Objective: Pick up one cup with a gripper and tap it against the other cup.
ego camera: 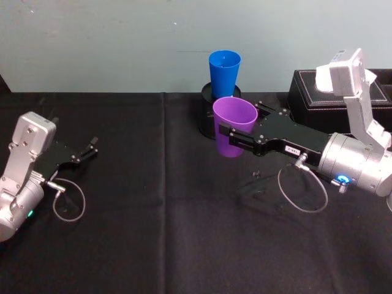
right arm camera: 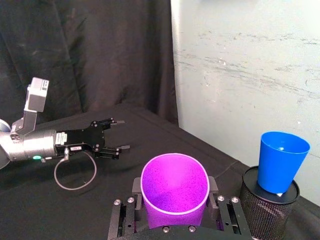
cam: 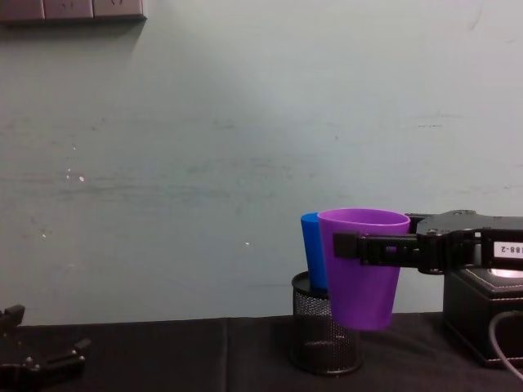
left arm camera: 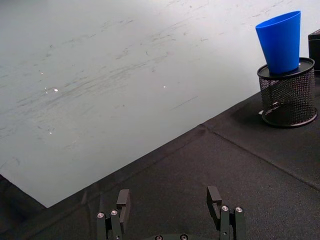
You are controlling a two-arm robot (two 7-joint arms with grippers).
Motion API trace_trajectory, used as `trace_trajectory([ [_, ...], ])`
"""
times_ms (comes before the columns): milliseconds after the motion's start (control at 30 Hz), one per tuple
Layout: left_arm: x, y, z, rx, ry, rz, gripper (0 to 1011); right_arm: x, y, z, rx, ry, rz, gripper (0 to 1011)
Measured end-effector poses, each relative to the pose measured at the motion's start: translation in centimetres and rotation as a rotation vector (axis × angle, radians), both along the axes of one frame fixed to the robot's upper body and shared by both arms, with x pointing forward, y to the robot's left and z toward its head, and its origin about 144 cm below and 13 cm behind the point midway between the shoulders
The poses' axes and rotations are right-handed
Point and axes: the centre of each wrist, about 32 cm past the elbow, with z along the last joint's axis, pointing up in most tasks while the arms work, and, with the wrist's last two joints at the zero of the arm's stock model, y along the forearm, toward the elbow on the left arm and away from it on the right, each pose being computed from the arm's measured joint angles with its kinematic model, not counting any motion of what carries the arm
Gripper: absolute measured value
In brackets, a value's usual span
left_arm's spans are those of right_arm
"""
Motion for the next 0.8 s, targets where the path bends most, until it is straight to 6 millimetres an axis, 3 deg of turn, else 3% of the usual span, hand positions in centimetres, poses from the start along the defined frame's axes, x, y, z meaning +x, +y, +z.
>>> trace_trajectory([
  [800, 0.00, 0.00, 0.00, 0.000, 0.000, 0.000, 1005, 0.00, 0.00, 0.00, 0.000, 0.000, 0.000, 734],
])
